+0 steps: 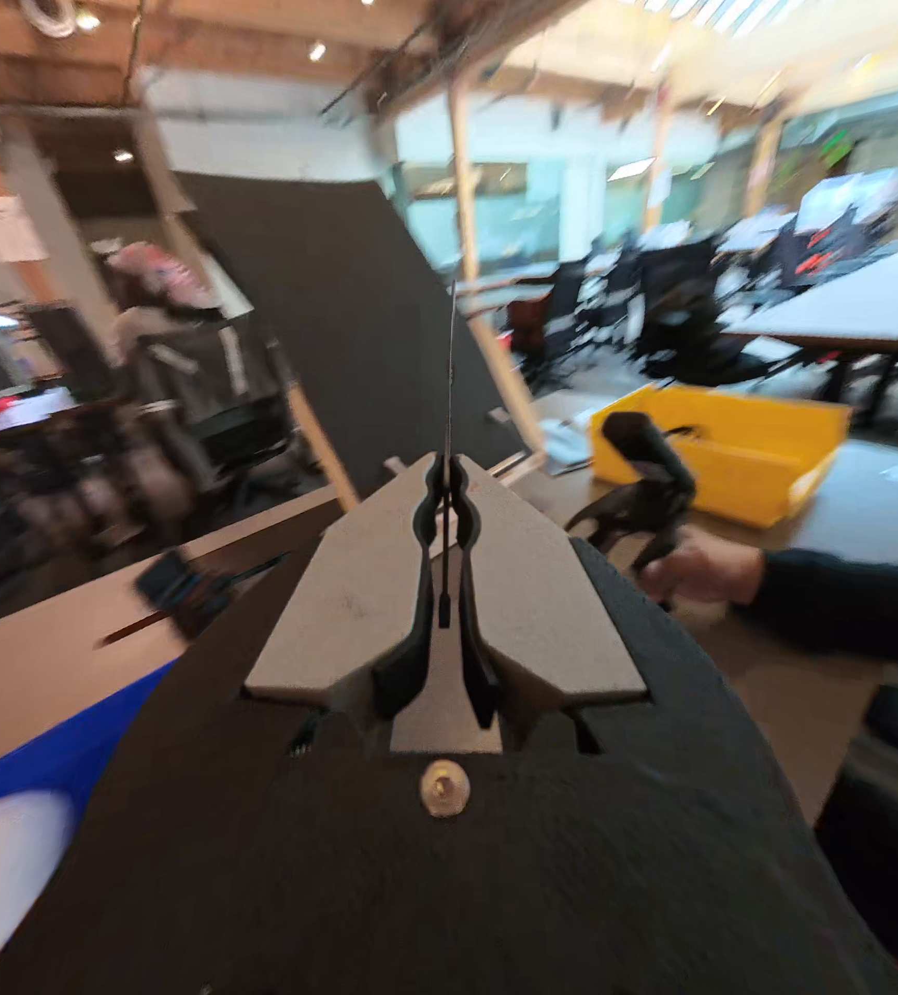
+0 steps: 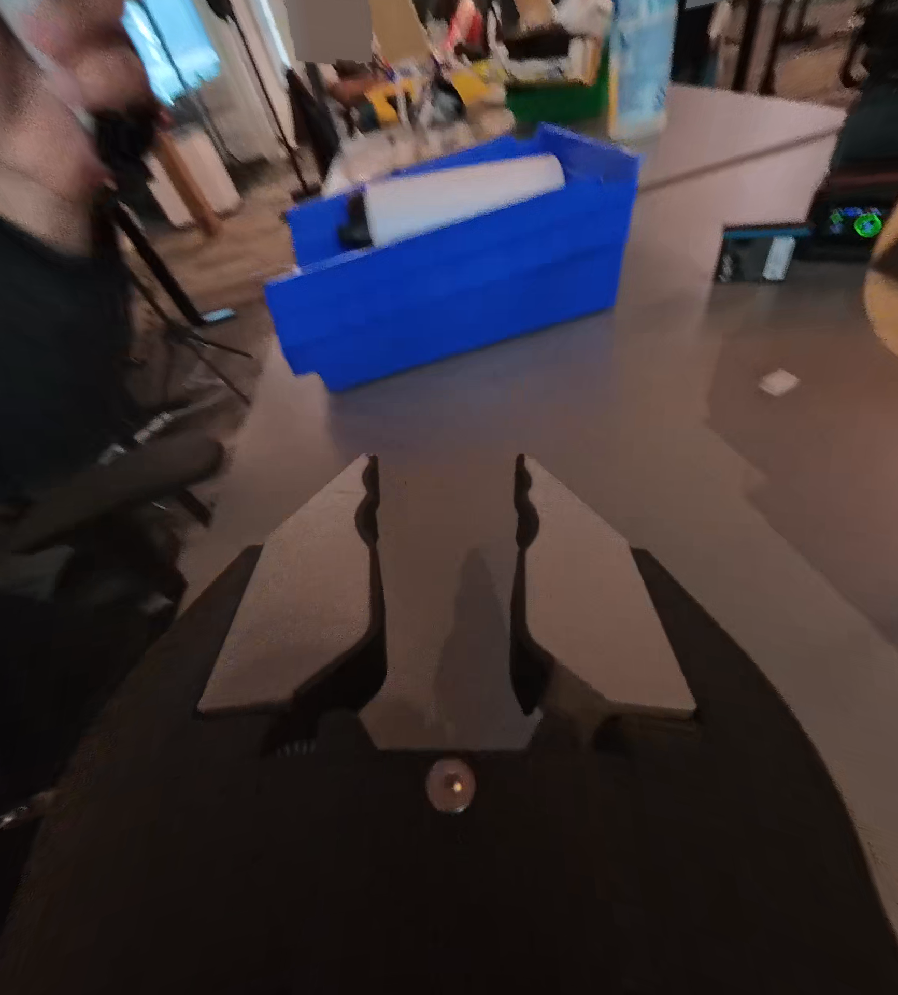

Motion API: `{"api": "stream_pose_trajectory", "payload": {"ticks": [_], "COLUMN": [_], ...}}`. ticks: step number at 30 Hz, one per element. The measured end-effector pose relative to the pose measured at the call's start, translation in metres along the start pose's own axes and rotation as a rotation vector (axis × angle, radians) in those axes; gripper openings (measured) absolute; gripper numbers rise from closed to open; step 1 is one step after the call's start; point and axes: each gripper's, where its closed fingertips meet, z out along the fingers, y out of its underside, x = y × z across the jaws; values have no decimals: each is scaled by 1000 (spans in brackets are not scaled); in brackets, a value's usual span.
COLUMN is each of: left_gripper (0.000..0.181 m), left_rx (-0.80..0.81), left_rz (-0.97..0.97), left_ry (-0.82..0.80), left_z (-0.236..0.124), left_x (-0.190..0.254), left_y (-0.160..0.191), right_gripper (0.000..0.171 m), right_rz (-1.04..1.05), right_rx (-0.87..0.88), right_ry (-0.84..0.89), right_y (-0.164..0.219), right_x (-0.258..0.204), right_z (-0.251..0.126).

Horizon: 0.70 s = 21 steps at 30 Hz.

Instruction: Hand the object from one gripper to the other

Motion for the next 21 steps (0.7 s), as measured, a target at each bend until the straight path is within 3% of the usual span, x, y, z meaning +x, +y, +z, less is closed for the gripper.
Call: {"api": "stream_pose_trajectory", "payload": {"ticks": [4, 8, 9, 11, 15, 17, 19, 21], "left_gripper": [0, 0, 0, 0, 0, 2, 31, 47], "left_rx": [119, 98, 102, 84, -20, -86, -187, -255], "left_rz": [-247, -403, -436, -481, -581, -680, -640, -534], "left_ry": [232, 349, 376, 450, 615, 675, 691, 605], "left_z": [46, 87, 94, 107, 133, 140, 144, 147], "left_x": [53, 74, 77, 86, 110, 115, 121, 115], "left_y": [29, 69, 75, 88, 125, 138, 152, 174], "right_gripper": [50, 47, 42, 7, 0, 0, 0, 0], "right_rz": [15, 81, 102, 134, 110, -3, -153, -348], "right_rx": [256, 459, 494, 512, 562, 486, 411, 328], "right_ry": [-176, -257, -247, -181, -196, -71, 82, 297], "right_y": [-49, -74, -77, -77, -83, -78, -76, -75], "right_x": [-34, -29, -22, -2, 5, 7, 7, 12], "right_z": [-25, -70, -78, -89, -115, -116, -115, -115]}}
